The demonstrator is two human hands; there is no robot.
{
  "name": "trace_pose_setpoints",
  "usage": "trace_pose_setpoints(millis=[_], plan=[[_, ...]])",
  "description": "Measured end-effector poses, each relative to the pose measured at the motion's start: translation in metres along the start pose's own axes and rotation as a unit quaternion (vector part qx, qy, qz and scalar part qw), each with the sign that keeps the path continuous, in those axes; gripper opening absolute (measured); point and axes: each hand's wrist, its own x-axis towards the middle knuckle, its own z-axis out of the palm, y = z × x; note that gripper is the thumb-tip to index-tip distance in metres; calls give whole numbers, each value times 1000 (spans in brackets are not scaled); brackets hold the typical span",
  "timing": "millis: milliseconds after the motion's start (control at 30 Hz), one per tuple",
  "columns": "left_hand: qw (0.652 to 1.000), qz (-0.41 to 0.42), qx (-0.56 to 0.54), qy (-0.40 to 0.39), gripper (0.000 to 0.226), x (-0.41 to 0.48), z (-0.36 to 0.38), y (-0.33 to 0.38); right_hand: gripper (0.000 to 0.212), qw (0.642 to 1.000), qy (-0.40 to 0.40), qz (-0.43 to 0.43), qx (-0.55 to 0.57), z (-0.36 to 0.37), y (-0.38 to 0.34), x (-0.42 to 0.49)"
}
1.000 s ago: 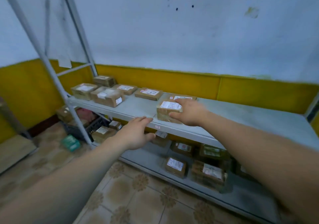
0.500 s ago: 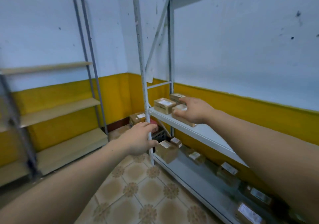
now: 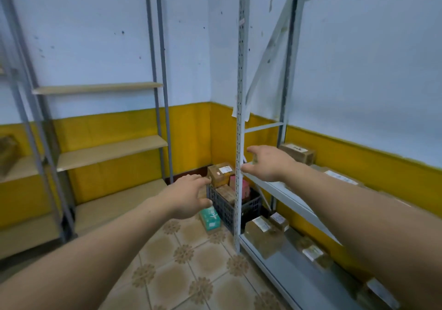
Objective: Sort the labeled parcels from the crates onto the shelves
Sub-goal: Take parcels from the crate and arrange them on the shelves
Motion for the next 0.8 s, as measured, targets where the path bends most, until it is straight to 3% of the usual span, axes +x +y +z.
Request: trace_pose_setpoints(millis=[233,467,800], plan=[[998,-59,-18,9,64,114,-11,-44,76,997,-48,-48,-28,22,10,140],[997,-78,-12,-3,56,199,2,-114,71,993,-114,-40,2,81,-12,261],[993,-68,-74,-65,59,361,25,-275,66,985,-156,43,65,176,-53,434]])
